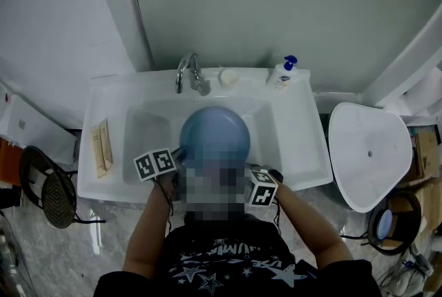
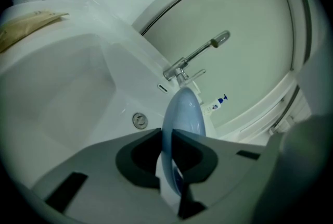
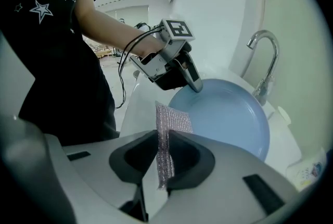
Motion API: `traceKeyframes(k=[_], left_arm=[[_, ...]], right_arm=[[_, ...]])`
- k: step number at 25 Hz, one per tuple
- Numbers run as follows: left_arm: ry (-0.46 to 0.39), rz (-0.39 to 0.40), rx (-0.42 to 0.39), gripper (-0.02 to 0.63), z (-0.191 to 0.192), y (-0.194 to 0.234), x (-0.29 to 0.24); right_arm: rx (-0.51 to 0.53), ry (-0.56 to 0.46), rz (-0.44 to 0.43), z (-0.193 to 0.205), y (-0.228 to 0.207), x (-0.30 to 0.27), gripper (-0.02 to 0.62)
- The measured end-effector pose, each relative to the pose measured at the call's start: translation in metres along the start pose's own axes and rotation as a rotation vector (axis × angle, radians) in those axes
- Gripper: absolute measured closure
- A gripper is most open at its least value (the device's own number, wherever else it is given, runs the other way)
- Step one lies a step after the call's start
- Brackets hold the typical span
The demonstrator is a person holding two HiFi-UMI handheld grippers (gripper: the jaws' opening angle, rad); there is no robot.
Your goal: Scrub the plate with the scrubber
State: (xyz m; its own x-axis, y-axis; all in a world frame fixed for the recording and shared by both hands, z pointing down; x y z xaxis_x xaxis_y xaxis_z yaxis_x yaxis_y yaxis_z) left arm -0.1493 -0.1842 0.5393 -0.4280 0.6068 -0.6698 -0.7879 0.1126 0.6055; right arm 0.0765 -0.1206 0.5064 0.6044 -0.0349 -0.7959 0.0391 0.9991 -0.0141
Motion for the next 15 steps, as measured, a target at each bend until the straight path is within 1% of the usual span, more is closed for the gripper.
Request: traceKeyframes(k=[3, 5, 8, 10, 13, 15], left_arm=[[0.004, -0.004, -0.019, 0.571, 0.001, -0.001, -0.002], [0.005, -0.004, -0.027, 0.571, 0.002, -0.003, -0.003], [0.011, -0.001, -0.047, 0.572, 0.002, -0.006, -0.002], [0.020, 0.001, -0.080, 0.572, 0.003, -0.010, -0.001], [0.036, 0.012, -0.135, 0.571, 0.006, -0.017, 0.001], [0.045, 0.023, -0.160, 0.571, 0.006, -0.020, 0.003]], right_arm=[[-0.002, -0.013, 0.012, 0.000, -0.002, 0.003, 0.522], [0.002, -0.035, 0.044, -0.003, -0.007, 0.009, 0.522], [0.020, -0.076, 0.130, -0.010, -0.021, 0.022, 0.522], [0.050, -0.083, 0.198, -0.015, -0.032, 0.031, 0.522], [0.121, -0.041, 0.271, -0.020, -0.050, 0.037, 0.522], [0.183, 0.007, 0.283, -0.023, -0.060, 0.036, 0.522]])
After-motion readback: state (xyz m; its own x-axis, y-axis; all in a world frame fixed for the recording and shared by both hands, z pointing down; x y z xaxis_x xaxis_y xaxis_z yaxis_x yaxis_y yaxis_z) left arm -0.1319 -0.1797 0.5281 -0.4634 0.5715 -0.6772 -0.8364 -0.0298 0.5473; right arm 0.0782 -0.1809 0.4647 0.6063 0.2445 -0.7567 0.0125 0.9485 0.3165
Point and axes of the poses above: the fingertips, and each gripper's own axes: x backward along the fingers, y to its left, z out of its underside, the point moved 10 cm from there along x, backward along the fingers, and after that the axes turned 9 degrees about -z, right-handed, at the moved point
